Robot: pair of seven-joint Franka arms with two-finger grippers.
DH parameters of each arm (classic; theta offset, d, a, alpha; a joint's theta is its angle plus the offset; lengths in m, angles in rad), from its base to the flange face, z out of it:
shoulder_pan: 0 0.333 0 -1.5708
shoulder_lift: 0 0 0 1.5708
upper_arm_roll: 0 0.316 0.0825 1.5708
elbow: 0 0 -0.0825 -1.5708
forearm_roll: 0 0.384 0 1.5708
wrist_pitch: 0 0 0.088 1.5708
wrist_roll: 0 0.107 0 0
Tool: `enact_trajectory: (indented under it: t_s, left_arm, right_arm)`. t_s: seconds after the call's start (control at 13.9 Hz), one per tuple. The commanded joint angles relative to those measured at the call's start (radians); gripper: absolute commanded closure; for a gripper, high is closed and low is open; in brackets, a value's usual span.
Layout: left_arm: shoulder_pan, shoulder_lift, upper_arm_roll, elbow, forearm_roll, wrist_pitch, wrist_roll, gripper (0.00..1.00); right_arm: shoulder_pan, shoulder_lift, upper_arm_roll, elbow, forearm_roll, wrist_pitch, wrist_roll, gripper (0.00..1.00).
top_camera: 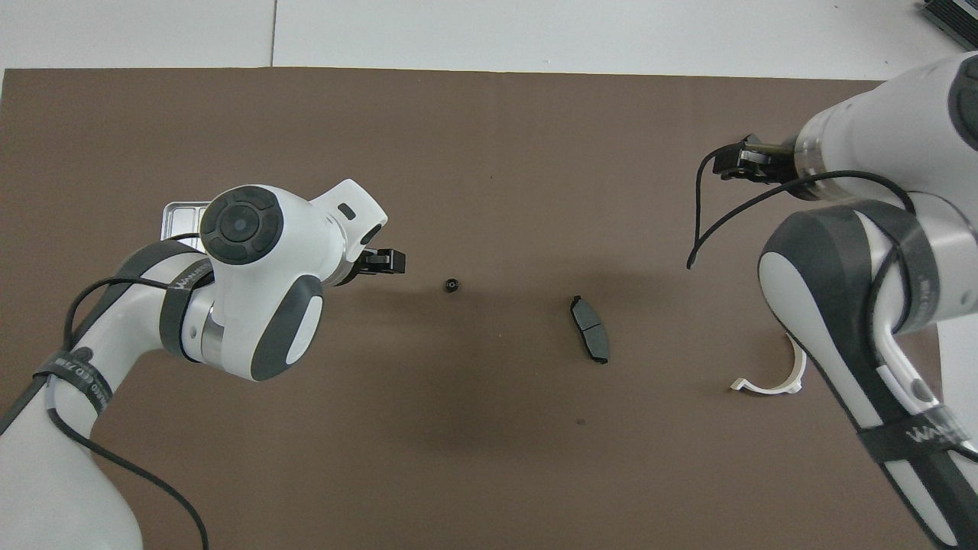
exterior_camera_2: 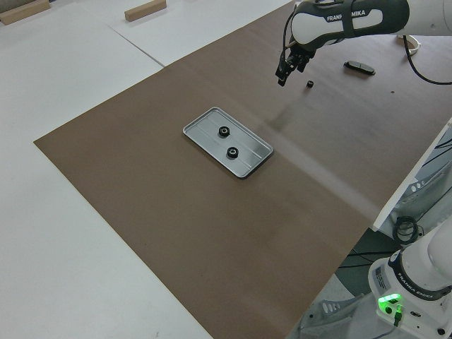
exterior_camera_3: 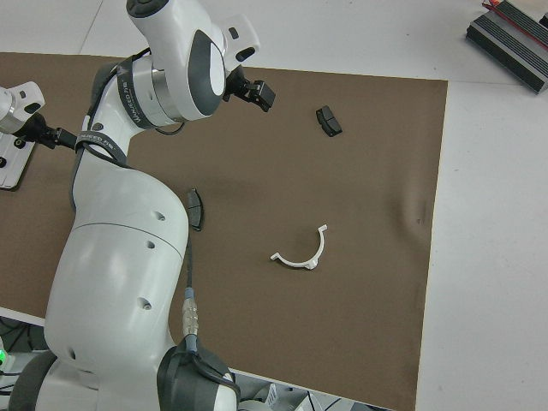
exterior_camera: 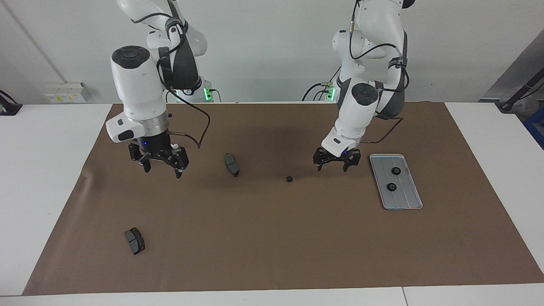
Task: Pick bearing gear from pile to tray
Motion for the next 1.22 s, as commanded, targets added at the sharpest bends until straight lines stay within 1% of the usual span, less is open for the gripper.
enact_trajectory:
  t_s: [0.0, 0.14, 0.29, 0.36, 0.43, 0.65, 0.72, 0.86, 1.15]
  left_arm:
    - [-0.082, 0.141, 0.018, 0.147, -0.002, 0.001, -0.101, 0.05]
    - [-0.115, 0.179, 0.018, 0.190, -0.002, 0.005, -0.113, 0.08]
    - [-0.130, 0.203, 0.018, 0.222, -0.003, 0.001, -0.115, 0.09]
    - [-0.147, 0.228, 0.020, 0.248, -0.002, -0.004, -0.115, 0.09]
    - [-0.155, 0.241, 0.020, 0.248, 0.001, -0.003, -0.115, 0.09]
    - [-0.162, 0.242, 0.020, 0.233, 0.007, -0.004, -0.115, 0.10]
    - [-0.170, 0.240, 0.021, 0.218, 0.007, 0.002, -0.115, 0.12]
    - [-0.175, 0.235, 0.020, 0.190, 0.007, 0.008, -0.115, 0.17]
    - [-0.192, 0.225, 0.020, 0.149, 0.007, 0.019, -0.123, 0.22]
  right_arm:
    - [0.003, -0.057, -0.058, -0.009, 0.032, -0.075, -0.089, 0.00]
    - [0.005, -0.100, -0.119, -0.009, 0.096, -0.136, -0.167, 0.00]
    - [0.021, -0.141, -0.193, -0.008, 0.124, -0.196, -0.276, 0.00]
    - [0.037, -0.151, -0.233, 0.012, 0.126, -0.237, -0.301, 0.00]
    - [0.038, -0.152, -0.247, 0.044, 0.142, -0.278, -0.310, 0.00]
    - [0.025, -0.140, -0.258, 0.146, 0.161, -0.426, -0.314, 0.00]
    - [0.026, -0.143, -0.268, 0.131, 0.162, -0.429, -0.323, 0.00]
    - [0.041, -0.178, -0.269, 0.051, 0.161, -0.405, -0.321, 0.00]
    - [0.046, -0.175, -0.262, 0.057, 0.159, -0.417, -0.333, 0.00]
